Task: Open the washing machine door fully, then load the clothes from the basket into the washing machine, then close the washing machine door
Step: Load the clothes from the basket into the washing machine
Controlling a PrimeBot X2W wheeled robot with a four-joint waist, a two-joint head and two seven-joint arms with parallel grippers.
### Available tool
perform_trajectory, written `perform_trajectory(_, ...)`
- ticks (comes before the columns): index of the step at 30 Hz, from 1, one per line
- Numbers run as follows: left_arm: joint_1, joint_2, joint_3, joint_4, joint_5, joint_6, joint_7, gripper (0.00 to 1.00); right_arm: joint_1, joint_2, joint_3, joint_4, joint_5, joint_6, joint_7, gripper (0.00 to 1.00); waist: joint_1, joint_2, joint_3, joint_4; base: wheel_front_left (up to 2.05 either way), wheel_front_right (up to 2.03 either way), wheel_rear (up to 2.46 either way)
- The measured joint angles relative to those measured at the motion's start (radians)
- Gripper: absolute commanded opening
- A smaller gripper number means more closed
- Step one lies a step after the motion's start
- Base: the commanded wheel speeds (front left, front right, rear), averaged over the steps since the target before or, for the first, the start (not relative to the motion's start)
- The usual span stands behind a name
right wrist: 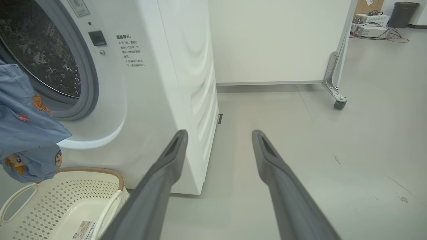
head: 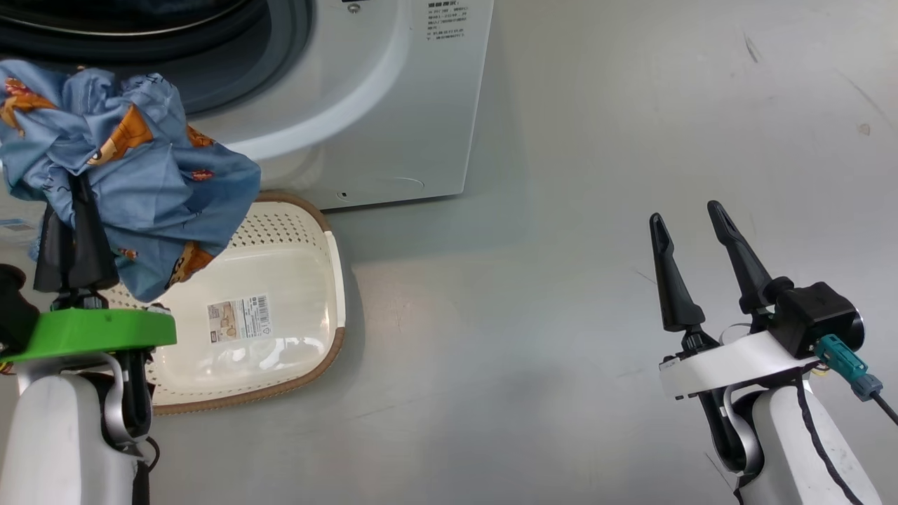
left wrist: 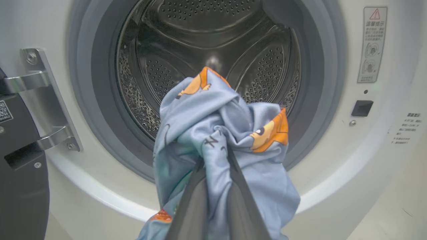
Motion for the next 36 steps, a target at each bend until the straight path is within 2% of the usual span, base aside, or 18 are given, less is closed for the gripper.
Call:
perform_trajectory(17,-0.177,0.040,0.025,0.075,-0.008,0.000,0.000,0.00,-0.051,0.004,-0.004,-0.021,0.000,0.000,0.000,1.00,0.0000,0.0000,0.159,-0.023,0.00,0.00,0.00)
perform_trajectory(28,-0.334,0.118,0.036,0.160,0.000,0.000,0.006,0.00,-0.076,0.017,0.011,-0.012,0.000,0.000,0.000,1.00,0.0001,0.0000,0.203,-0.052,0.00,0.00,0.00)
perform_trajectory(36,-0.449,0.187,0.032,0.204,0.024,0.000,0.068,0.00,-0.079,0.026,0.026,-0.002,0.009,0.000,0.000,1.00,0.0000,0.0000,0.212,-0.084,0.00,0.00,0.00)
